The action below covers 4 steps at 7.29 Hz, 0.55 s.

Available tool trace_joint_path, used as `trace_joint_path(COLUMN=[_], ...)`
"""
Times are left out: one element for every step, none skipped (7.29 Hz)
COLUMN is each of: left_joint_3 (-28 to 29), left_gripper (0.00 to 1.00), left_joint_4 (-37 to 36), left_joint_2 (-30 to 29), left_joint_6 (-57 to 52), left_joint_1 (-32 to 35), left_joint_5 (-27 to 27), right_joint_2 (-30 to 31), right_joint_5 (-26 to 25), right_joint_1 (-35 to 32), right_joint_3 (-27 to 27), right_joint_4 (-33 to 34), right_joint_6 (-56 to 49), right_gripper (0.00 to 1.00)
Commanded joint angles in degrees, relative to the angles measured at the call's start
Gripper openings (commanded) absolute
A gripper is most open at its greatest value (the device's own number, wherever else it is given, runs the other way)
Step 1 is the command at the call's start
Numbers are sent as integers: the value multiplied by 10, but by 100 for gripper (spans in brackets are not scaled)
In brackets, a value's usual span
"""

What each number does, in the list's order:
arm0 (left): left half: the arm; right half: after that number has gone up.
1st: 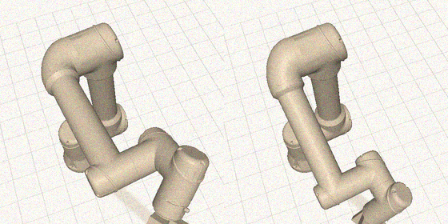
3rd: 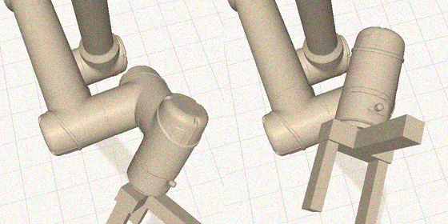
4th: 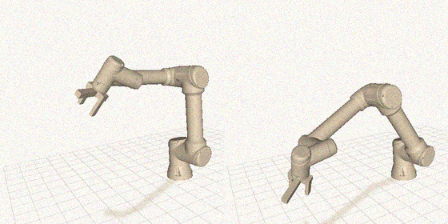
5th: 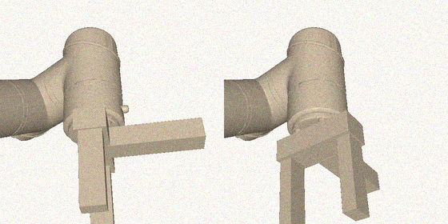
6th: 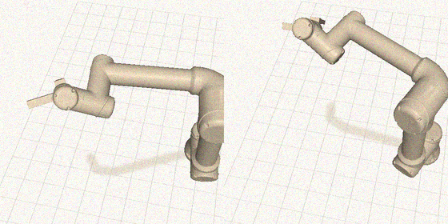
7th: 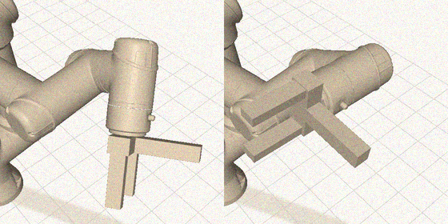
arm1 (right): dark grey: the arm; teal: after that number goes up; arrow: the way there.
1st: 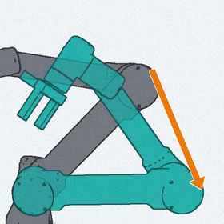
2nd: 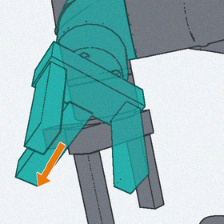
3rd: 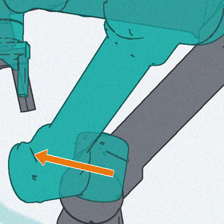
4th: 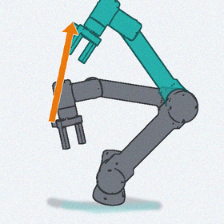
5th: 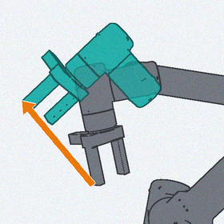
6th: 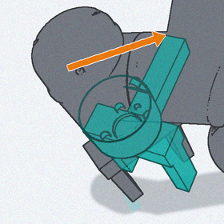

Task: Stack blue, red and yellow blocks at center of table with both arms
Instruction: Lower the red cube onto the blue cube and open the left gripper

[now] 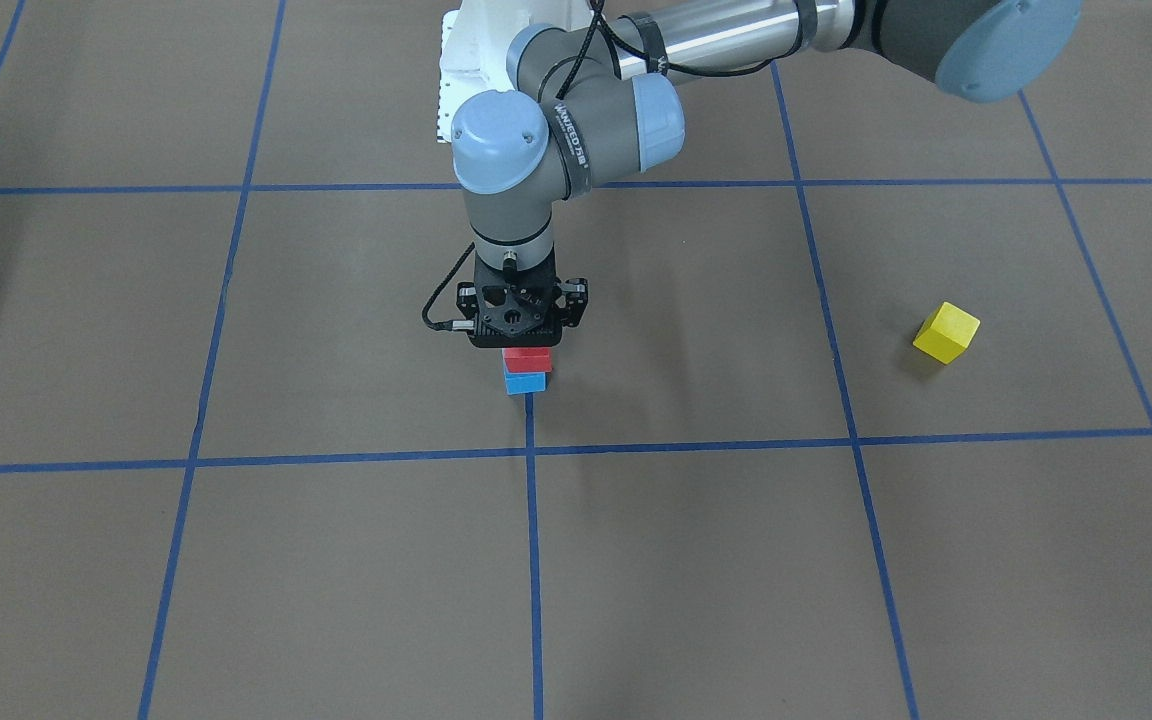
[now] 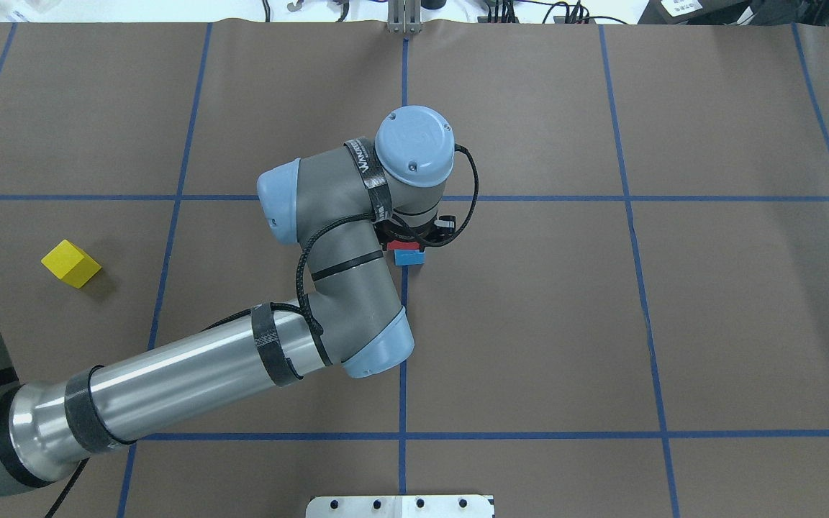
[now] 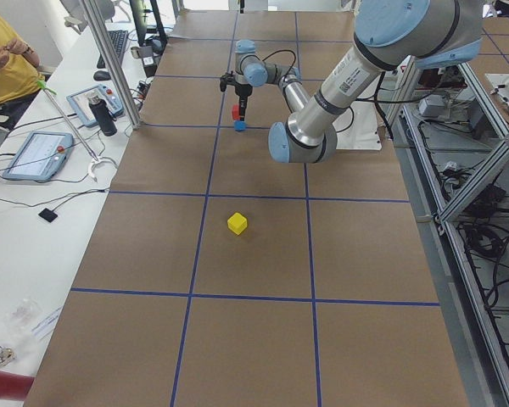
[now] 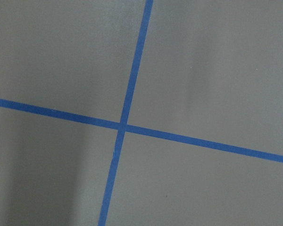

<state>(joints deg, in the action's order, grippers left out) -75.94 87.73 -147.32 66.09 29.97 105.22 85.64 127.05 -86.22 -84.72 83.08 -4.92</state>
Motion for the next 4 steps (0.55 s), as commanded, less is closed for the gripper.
trace_joint_path(left_joint_3=[0,0,2,3], left_gripper=[36,38,41,46], left_joint_4=[2,2,3,3], left_joint_2=[-1,-1,-2,-1], left_joint_6=[0,0,-1,-1], left_joint_1=[-1,-2,-2,-2], left_joint_5=[1,1,0,1], right_joint_2=[-1,-1,-1,-1], right_joint_5=[-1,-1,-1,-1], right_joint_1=[0,0,0,-1], right_joint_3=[0,0,0,0], right_joint_4=[0,0,0,0], right_joint_6=[0,0,0,0], right_gripper=[100,100,100,100])
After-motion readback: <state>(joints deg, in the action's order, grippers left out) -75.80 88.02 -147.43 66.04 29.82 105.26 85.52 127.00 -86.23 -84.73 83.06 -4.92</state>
